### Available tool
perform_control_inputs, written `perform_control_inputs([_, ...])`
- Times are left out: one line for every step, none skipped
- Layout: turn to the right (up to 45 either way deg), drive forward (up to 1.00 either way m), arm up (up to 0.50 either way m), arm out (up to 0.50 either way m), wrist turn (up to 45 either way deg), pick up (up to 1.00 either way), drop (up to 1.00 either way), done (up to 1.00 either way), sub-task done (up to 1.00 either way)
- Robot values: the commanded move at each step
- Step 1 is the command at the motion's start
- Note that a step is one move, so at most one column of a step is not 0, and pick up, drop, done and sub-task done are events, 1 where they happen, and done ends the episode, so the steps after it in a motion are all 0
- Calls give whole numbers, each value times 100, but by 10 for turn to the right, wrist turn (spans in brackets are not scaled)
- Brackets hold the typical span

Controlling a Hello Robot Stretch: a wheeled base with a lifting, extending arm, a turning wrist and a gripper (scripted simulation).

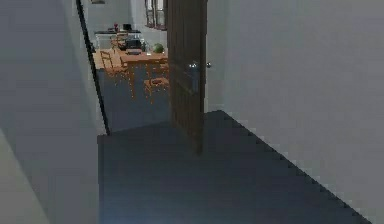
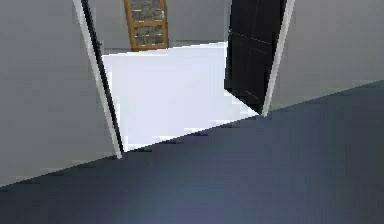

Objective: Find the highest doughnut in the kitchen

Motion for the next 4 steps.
perform_control_inputs([-30, 0, 0, 0, 0, 0, 0, 0, 0])
perform_control_inputs([450, 0, 0, 0, 0, 0, 0, 0, 0])
perform_control_inputs([120, 0, 0, 0, 0, 0, 0, 0, 0])
perform_control_inputs([0, 5, 0, 0, 0, 0, 0, 0, 0])
